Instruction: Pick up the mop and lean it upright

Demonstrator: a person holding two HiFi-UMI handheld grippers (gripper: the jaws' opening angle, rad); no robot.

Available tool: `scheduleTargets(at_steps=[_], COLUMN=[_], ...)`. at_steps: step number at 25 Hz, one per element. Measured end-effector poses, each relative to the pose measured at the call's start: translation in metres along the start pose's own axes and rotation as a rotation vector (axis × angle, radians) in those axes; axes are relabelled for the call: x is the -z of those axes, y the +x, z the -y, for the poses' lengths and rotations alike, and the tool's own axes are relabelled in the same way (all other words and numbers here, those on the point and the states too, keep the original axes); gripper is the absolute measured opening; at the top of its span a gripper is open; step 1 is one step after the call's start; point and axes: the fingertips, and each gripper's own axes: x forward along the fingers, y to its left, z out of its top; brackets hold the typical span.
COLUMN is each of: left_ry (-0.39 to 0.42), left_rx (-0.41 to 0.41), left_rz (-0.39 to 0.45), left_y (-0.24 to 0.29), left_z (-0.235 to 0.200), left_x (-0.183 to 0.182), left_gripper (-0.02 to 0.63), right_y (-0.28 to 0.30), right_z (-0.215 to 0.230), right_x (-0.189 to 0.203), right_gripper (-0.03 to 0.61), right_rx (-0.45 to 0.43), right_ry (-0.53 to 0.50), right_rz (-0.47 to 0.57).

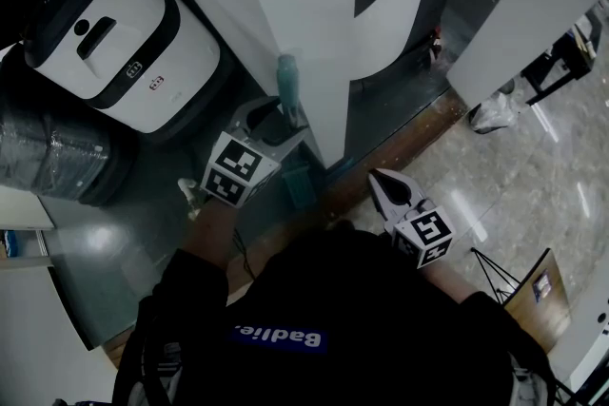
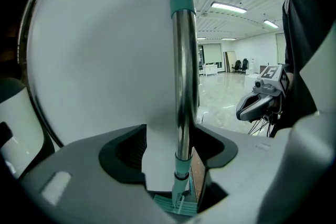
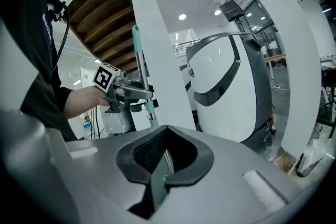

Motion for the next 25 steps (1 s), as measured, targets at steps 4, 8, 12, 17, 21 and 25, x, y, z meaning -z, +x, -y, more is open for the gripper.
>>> scheduleTargets(at_steps=[4, 8, 12, 17, 21, 25], left_ry=[-0.001, -0.006, 0.0, 0.034, 0.013, -0.006], left_rx=[0.013, -0.012, -0.028, -0.041, -0.058, -0.077], left_rz=[0.004, 0.002, -0.014, -0.006, 0.003, 0.01], left_y=[0.006, 0.008, 0.009, 0.006, 0.001, -0.006], left_z=[0.009, 0.011, 0.015, 0.026, 0.022, 0.016], left_x=[0.0, 0.002, 0.005, 0.005, 0.008, 0.01], left_gripper=[0.305, 0.296, 0.273, 0.129, 0.127, 0.124], right_y=[-0.003, -0.007, -0.007, -0.006, -0.008, -0.008], right_z=[-0.001, -0.001, -0.001, -0.007, -0.006, -0.008], right_x=[0.001, 0.003, 0.0, -0.008, 0.0, 0.0], right_gripper=[0.006, 0.005, 0.005, 0.005, 0.005, 0.005], right_rx=[0.002, 0.0, -0.006, -0.031, -0.032, -0.038], right_ry=[0.003, 0.006, 0.001, -0.022, -0.01, -0.016], right_rz=[0.0, 0.0, 0.006, 0.016, -0.002, -0.004])
